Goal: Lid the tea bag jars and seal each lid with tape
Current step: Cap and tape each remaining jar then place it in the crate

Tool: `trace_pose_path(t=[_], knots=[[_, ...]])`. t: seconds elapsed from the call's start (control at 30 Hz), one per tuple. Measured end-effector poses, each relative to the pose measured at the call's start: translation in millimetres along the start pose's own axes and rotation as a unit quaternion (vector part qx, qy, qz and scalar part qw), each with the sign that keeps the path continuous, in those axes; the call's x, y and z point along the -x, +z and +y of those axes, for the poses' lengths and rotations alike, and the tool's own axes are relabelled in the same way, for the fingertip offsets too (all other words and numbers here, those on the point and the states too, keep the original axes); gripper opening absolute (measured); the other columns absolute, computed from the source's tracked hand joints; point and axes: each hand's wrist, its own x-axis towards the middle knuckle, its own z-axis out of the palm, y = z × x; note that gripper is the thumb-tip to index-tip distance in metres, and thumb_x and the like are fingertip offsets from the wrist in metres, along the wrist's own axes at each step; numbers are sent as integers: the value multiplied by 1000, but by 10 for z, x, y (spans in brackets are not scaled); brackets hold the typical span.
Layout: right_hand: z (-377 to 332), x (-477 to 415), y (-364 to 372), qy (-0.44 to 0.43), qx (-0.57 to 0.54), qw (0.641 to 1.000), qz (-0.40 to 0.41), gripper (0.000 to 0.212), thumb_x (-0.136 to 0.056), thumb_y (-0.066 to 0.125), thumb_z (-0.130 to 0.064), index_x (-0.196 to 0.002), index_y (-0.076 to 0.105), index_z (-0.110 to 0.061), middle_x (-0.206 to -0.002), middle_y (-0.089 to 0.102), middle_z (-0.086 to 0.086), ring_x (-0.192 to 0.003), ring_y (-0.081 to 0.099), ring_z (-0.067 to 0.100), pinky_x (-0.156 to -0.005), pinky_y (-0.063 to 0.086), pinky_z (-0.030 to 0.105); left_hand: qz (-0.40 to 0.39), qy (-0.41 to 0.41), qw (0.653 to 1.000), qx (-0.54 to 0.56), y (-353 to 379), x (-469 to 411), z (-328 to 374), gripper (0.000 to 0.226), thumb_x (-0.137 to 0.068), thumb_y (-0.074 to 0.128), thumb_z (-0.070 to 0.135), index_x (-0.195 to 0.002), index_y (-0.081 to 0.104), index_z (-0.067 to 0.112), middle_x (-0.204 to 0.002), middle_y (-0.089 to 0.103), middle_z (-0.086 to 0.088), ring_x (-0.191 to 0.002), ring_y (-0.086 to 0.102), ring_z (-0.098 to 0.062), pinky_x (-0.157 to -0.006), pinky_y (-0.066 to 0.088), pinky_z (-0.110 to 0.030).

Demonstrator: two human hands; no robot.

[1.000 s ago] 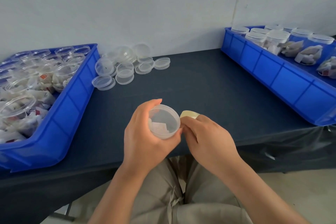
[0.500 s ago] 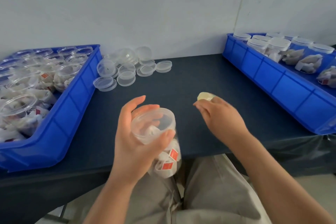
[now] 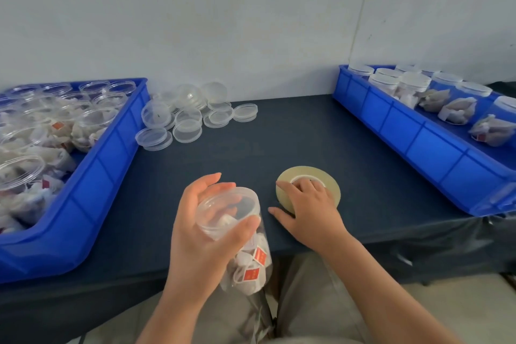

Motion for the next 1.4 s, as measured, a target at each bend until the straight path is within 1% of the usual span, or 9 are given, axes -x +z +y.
trace_pose_path(t=[0.07, 0.13, 0.2, 0.33, 0.5, 0.73, 0.97, 1.1, 1.4], knots=[[-129, 138, -130, -17, -126, 991, 44, 68, -95, 41, -81, -147, 56, -39, -137, 57, -17, -128, 44, 5, -116, 38, 33, -6, 0, 1000, 2, -13, 1, 4, 73, -67, 87, 50, -133, 57, 48, -133, 71, 11, -121, 68, -5, -91, 56, -34], [-276, 329, -243, -54, -329, 942, 32, 71, -94, 38, -86, -146, 56, -42, -141, 55, -27, -135, 46, -3, -114, 41, 23, -14, -1, 1000, 5, -19, -2, 25, 73, -67, 87, 54, -133, 57, 49, -133, 71, 11, -122, 69, -8, -89, 59, -34], [-422, 489, -307, -96, -455, 885, -3, 66, -100, 49, -75, -152, 51, -36, -144, 58, -20, -142, 51, 11, -114, 44, 27, -26, -8, 1000, 7, 4, 1, 52, 73, -68, 85, 58, -134, 56, 47, -132, 71, 12, -120, 70, -10, -85, 62, -28], [-585, 654, -452, -86, -578, 811, -41, 55, -101, 63, -57, -147, 53, -27, -133, 69, -5, -124, 67, 23, -96, 58, 32, -55, -23, 998, 27, 82, 35, 102, 87, -73, 68, 87, -142, 54, 36, -131, 72, 12, -117, 72, -12, -91, 59, -23], [-550, 714, -482, -77, -637, 763, -74, 50, -107, 59, -41, -152, 49, -21, -139, 67, 4, -132, 63, 30, -110, 53, 53, -83, -9, 996, 18, 72, 34, 149, 99, -70, 61, 97, -145, 53, 33, -133, 71, 11, -122, 70, -13, -96, 56, -22], [-614, 764, -401, -54, -715, 691, -91, 50, -106, 59, -38, -152, 47, -24, -144, 62, 5, -130, 61, 24, -100, 55, 33, -104, -12, 994, 23, 43, 37, 133, 91, -76, 61, 93, -147, 52, 36, -135, 70, 8, -124, 69, -16, -99, 56, -27], [-676, 757, -358, 19, -751, 657, -66, 45, -107, 54, -54, -142, 59, -25, -144, 62, 15, -136, 58, 38, -114, 48, 55, -107, -52, 987, 107, 25, 17, 87, 81, -76, 67, 89, -143, 56, 45, -132, 74, -5, -120, 72, -30, -101, 53, -63], [-713, 772, -406, 9, -753, 655, -64, 56, -104, 52, -61, -145, 55, -23, -146, 61, 11, -138, 58, 33, -111, 50, 53, -92, -67, 987, 113, 69, 25, 95, 75, -76, 70, 88, -139, 58, 47, -129, 75, -4, -117, 74, -30, -100, 54, -66], [-685, 773, -467, -13, -792, 602, -102, 50, -96, 65, -34, -145, 57, -27, -143, 62, 11, -130, 62, 30, -102, 55, 40, -88, -54, 988, 115, 86, 60, 175, 76, -78, 67, 88, -137, 60, 43, -130, 75, -6, -118, 73, -32, -100, 54, -65]])
